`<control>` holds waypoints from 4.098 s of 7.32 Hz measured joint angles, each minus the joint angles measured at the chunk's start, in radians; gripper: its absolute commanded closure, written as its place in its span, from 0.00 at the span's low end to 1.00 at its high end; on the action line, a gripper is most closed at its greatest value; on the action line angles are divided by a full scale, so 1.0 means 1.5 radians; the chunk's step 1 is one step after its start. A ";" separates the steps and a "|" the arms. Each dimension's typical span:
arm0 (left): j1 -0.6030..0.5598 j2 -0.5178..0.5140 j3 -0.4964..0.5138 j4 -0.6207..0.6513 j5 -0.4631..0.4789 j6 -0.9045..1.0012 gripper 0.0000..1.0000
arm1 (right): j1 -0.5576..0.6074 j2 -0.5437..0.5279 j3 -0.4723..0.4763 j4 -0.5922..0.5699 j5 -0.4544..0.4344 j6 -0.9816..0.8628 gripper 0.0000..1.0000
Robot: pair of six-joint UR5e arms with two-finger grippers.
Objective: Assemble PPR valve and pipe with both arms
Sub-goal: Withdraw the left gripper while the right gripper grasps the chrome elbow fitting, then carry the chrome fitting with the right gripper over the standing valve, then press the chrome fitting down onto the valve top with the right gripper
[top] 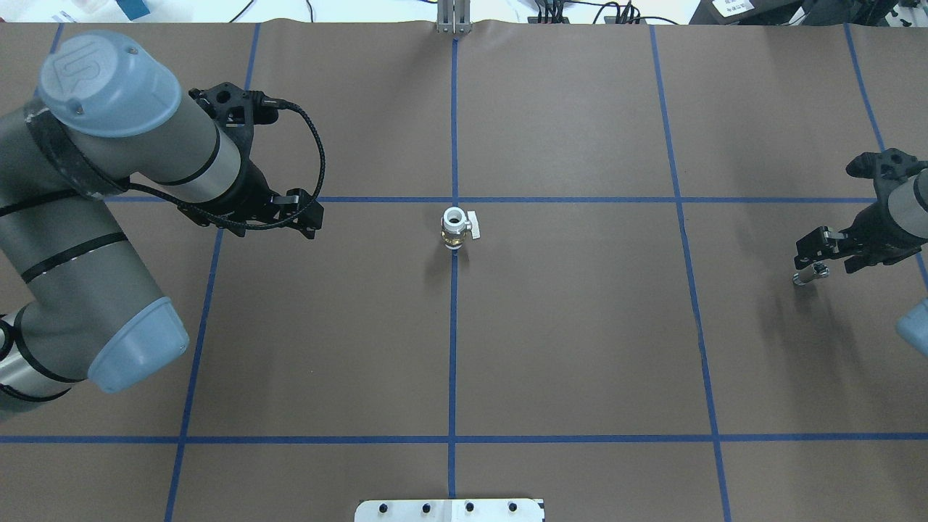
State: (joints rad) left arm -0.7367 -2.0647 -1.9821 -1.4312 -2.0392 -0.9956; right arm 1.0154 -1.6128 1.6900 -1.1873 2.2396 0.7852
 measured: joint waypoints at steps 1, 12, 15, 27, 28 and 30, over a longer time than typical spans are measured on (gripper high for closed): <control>0.000 0.000 0.000 0.000 0.000 0.000 0.00 | -0.002 0.001 -0.002 0.000 0.000 0.000 0.20; -0.010 0.007 -0.008 0.002 -0.001 0.016 0.00 | -0.006 0.080 0.092 -0.139 0.003 0.032 1.00; -0.037 0.054 -0.028 0.004 -0.003 0.084 0.00 | -0.038 0.299 0.102 -0.326 -0.007 0.150 1.00; -0.063 0.120 -0.028 0.002 -0.004 0.182 0.00 | -0.242 0.687 -0.169 -0.362 -0.124 0.461 1.00; -0.063 0.120 -0.028 0.002 -0.004 0.182 0.00 | -0.242 0.690 -0.173 -0.362 -0.126 0.459 1.00; -0.063 0.120 -0.029 0.001 -0.004 0.182 0.00 | -0.242 0.691 -0.177 -0.362 -0.131 0.456 1.00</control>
State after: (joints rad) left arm -0.8314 -1.8853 -2.0249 -1.4292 -2.0448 -0.7225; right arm 0.6527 -0.5767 1.4241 -1.7303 2.0436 1.4689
